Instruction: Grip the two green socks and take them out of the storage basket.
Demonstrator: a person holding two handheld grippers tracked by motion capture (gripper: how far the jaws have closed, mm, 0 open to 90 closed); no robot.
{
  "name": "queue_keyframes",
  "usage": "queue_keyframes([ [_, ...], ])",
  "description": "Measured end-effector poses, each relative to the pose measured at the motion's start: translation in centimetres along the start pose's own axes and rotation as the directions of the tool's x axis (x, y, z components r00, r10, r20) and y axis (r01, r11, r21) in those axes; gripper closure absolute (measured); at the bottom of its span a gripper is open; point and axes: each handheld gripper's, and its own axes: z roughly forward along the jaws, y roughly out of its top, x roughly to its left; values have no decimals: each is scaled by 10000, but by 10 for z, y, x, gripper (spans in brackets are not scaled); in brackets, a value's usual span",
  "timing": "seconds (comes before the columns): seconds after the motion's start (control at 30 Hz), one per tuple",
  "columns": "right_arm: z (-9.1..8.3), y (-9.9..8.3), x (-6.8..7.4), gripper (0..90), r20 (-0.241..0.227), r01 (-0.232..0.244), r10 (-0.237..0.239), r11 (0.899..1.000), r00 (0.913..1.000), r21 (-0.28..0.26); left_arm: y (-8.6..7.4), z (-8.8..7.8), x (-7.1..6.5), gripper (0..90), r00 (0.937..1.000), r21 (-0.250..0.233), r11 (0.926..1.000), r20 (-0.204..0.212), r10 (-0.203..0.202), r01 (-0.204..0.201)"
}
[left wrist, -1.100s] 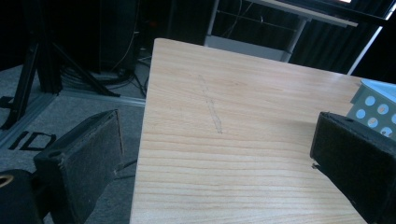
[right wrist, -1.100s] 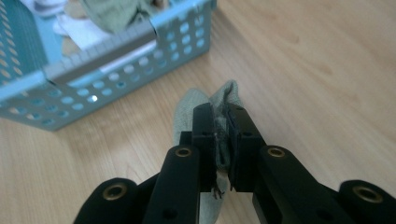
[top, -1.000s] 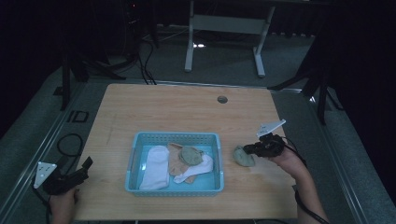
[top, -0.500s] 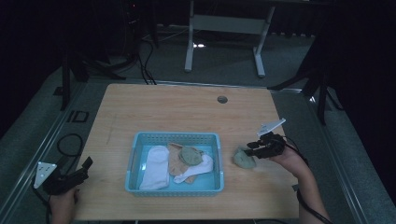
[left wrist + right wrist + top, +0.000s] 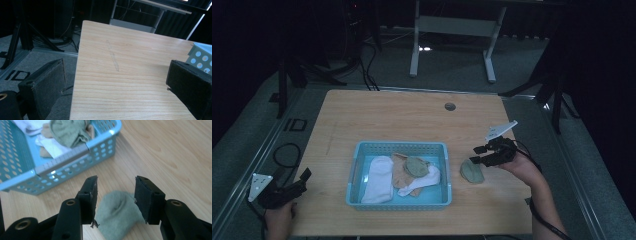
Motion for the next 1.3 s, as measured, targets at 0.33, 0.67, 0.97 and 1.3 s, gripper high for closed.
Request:
queue_keyframes([
  [0.33, 9, 31, 13, 513, -495, 698, -693, 9975, 9964, 87, 0, 0, 0, 24, 10000, -8, 10000, 16, -12, 12],
  [0.67, 27, 56, 27, 501, -898, 1311, -1270, 9905, 9878, 412, 0, 0, 1, 24, 10000, -14, 10000, 34, -47, 47],
  [0.97, 44, 71, 37, 494, -1171, 1619, -1544, 9852, 9810, 572, 0, 0, 1, 24, 10000, -29, 10000, 53, -54, 54],
  [1.3, 66, 86, 50, 493, -1461, 2130, -2000, 9738, 9688, 792, 0, 0, 1, 24, 9999, -37, 10000, 79, -63, 63],
])
